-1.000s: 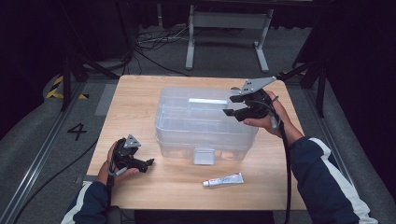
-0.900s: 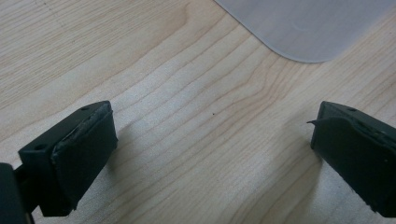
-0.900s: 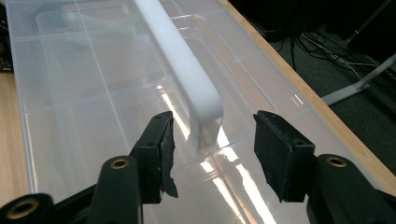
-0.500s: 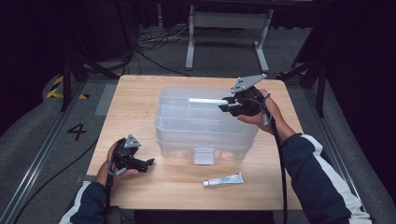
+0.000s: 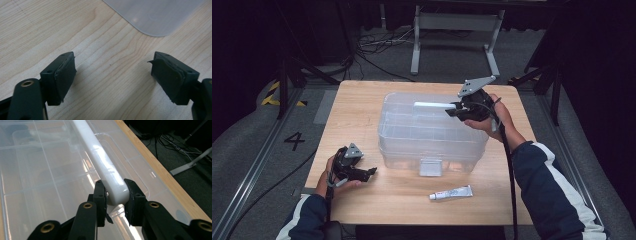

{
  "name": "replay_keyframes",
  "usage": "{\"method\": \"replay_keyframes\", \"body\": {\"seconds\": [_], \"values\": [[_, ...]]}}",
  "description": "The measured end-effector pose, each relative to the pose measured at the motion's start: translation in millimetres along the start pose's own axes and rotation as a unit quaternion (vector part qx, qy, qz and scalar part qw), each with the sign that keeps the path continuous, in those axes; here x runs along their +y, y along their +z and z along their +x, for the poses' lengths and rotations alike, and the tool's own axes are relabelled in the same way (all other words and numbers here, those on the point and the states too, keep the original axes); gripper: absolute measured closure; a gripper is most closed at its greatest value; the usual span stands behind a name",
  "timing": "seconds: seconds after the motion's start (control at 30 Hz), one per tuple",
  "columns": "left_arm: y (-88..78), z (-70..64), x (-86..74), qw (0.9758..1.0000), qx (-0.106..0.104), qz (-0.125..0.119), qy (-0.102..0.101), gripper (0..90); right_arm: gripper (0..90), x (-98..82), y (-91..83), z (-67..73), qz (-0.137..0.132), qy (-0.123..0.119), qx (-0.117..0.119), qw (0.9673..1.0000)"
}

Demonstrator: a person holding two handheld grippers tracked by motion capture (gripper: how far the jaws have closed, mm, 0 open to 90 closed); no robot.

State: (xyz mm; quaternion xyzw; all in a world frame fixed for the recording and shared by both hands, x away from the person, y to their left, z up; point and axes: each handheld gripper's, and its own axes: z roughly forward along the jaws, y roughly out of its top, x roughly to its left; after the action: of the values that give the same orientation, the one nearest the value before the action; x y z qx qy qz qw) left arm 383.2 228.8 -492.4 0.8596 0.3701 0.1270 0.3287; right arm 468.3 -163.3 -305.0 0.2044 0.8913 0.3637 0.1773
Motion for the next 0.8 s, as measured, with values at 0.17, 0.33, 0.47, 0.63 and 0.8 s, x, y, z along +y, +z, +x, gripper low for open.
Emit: {"method": "replay_keyframes", "body": {"seconds": [0.17,0.33,0.47,0.63,0.8], "values": [[-11.9,-2.6,8.4,0.9993,0.01,-0.035,0.009,35.4,73.1,4.6,-0.6,-5.5,-0.001,0.012,0.001,0.9999],[-21.9,-3.9,18.6,0.998,0.012,-0.06,0.016,53.5,72.6,10.2,-0.6,-11.4,0.002,0.024,-0.001,0.9997],[-31.9,-6.8,25.4,0.9953,0.003,-0.093,0.027,72.0,72.3,14.0,-0.7,-15.6,0.006,0.027,0.001,0.9996],[-40.7,-12.4,32.8,0.9928,0.005,-0.11,0.046,85.7,71.8,20.0,-0.3,-21.2,0.015,0.034,0.001,0.9993],[-45.7,-14.1,39.5,0.9904,0.003,-0.131,0.045,89.7,71.4,25.1,0.2,-25.6,0.023,0.036,0.002,0.9991]]}}
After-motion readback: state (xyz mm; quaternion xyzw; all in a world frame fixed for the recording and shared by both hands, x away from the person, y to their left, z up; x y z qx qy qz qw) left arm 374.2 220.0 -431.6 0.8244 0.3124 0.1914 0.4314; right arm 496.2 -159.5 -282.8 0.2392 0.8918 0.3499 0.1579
